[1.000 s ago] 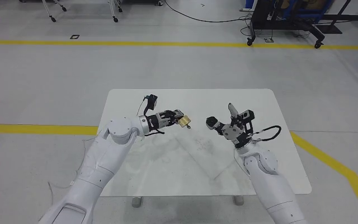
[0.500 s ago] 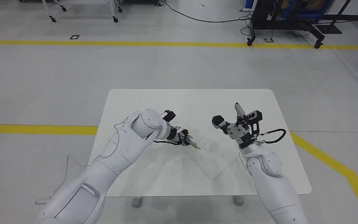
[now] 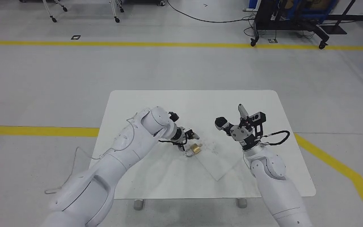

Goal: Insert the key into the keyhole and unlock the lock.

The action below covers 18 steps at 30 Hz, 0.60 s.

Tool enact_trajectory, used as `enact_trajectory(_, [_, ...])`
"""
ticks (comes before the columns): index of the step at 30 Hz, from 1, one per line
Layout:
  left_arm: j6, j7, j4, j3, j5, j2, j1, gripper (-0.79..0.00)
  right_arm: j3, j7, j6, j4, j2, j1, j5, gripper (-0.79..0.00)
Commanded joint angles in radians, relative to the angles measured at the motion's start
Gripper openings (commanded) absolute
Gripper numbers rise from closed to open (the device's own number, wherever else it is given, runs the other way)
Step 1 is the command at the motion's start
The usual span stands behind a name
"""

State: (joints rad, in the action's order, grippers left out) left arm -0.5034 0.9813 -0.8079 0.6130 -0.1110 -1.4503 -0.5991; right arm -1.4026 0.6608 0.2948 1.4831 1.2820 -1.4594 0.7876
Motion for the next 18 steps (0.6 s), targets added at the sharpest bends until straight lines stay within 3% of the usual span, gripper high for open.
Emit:
enact_trajectory(1, [0.019,-0.008,-0.006,0.023,-0.009,0.007,0.001,0.0,0.0,0.0,0.0,0.0,0.0,0.0,0.0,0.0])
enact_trajectory(6, [0.103,-0.028,-0.049,0.109,-0.036,0.038,-0.016,0.0,0.0,0.0,0.0,0.0,0.0,0.0,0.0,0.0])
enact_trajectory(10, [0.245,-0.07,-0.161,0.215,-0.013,0.087,-0.069,0.0,0.0,0.0,0.0,0.0,0.0,0.0,0.0,0.0])
enact_trajectory(13, [0.38,-0.218,-0.38,0.314,0.149,0.141,-0.163,0.0,0.0,0.0,0.0,0.0,0.0,0.0,0.0,0.0])
enact_trajectory(16, [0.453,-0.31,-0.657,0.423,0.341,0.194,-0.318,0.0,0.0,0.0,0.0,0.0,0.0,0.0,0.0,0.0])
enact_trajectory(18, [0.464,-0.375,-0.881,0.506,0.513,0.229,-0.471,0.0,0.0,0.0,0.0,0.0,0.0,0.0,0.0,0.0])
